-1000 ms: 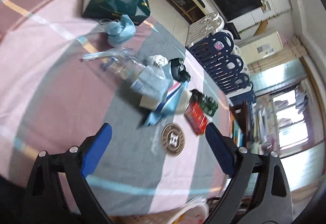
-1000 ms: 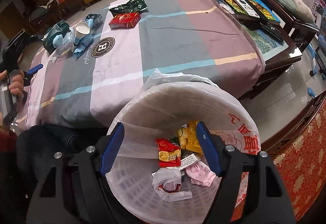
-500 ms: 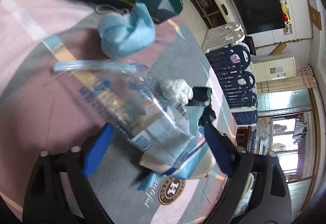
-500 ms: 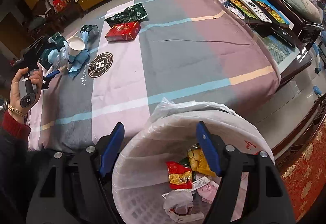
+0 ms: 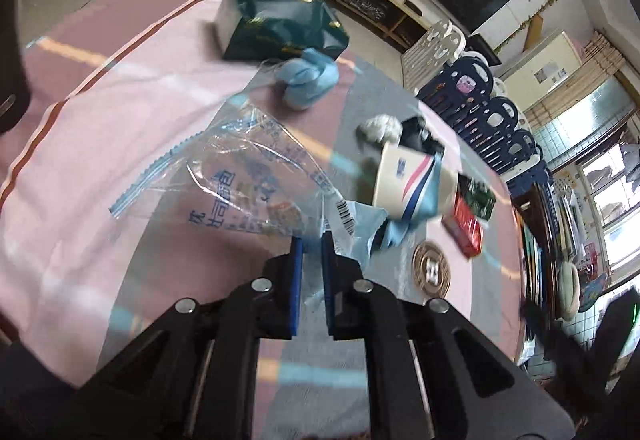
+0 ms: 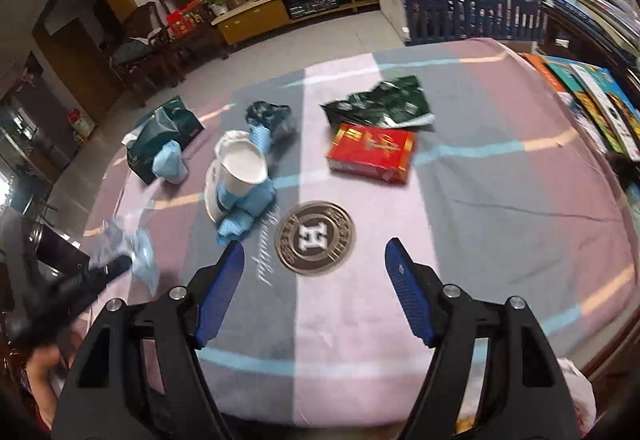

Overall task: Collect trash
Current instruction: 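Grasp the white paper cup with the right tool while the left tool holds the zip bag, then carry the zip bag and paper cup over the wastebasket and open both tools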

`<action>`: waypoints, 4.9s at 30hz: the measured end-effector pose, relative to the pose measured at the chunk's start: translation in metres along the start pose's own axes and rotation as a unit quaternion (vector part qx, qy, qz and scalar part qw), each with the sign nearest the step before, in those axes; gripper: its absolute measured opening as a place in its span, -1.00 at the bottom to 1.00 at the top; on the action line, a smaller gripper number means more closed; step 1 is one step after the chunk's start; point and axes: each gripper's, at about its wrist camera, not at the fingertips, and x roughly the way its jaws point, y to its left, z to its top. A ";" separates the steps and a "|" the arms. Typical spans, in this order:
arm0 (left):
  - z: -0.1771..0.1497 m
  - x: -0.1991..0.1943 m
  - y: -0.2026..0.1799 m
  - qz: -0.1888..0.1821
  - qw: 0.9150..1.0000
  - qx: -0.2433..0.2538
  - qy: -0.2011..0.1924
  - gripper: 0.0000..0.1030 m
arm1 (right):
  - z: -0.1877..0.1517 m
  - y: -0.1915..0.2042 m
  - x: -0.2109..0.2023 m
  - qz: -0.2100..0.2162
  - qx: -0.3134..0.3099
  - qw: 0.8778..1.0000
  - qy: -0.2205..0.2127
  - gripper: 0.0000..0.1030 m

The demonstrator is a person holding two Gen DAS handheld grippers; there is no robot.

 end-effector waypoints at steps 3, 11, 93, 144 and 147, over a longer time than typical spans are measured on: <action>-0.017 -0.011 0.007 -0.007 1.000 0.014 0.008 -0.80 | 0.030 0.020 0.050 0.038 0.030 0.999 0.012 0.57; -0.031 -0.009 0.016 -0.026 0.999 0.044 0.008 -0.80 | 0.059 0.039 0.147 0.076 0.081 0.990 0.086 0.58; -0.196 -0.195 -0.159 -0.006 0.948 0.305 -0.096 -0.80 | -0.187 -0.114 -0.192 -0.212 0.012 0.977 0.023 -0.05; -0.311 -0.027 -0.227 -0.160 0.848 0.456 0.218 0.49 | -0.169 -0.156 -0.223 -0.230 0.132 0.963 -0.046 0.33; -0.286 -0.031 -0.217 -0.150 0.875 0.414 0.200 0.57 | -0.168 -0.152 -0.218 -0.226 0.129 0.965 -0.043 0.33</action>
